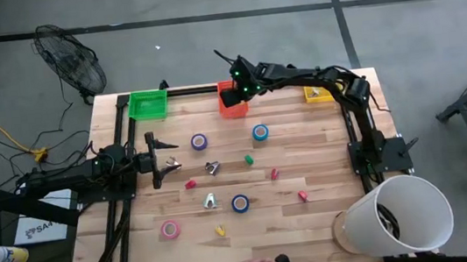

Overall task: Pick and place Stapler, Stapler remover, tape
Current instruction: Put the yellow tape into the orange bin, then put the light blue tape into the orange bin

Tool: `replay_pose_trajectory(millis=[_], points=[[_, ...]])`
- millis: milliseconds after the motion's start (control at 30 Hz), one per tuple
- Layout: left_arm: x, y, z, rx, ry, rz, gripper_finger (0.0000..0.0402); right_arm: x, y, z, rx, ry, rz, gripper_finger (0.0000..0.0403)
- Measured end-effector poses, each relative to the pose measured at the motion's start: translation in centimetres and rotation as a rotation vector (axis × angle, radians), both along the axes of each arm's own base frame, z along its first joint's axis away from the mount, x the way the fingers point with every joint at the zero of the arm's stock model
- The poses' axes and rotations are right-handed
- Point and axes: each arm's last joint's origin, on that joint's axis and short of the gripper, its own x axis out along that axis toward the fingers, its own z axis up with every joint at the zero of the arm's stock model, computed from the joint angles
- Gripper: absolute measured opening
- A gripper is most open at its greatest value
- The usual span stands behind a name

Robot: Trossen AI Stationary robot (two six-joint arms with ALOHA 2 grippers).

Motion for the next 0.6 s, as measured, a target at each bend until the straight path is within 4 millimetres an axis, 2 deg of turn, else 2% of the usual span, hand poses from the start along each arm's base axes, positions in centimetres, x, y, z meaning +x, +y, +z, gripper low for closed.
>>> replay_pose_trajectory(millis=[600], points=[[0.00, 0.00, 0.00, 0.000, 0.000, 0.000, 0.0294, 0.05, 0.81, -0.29, 0.026, 0.045, -0.004, 0.0095]])
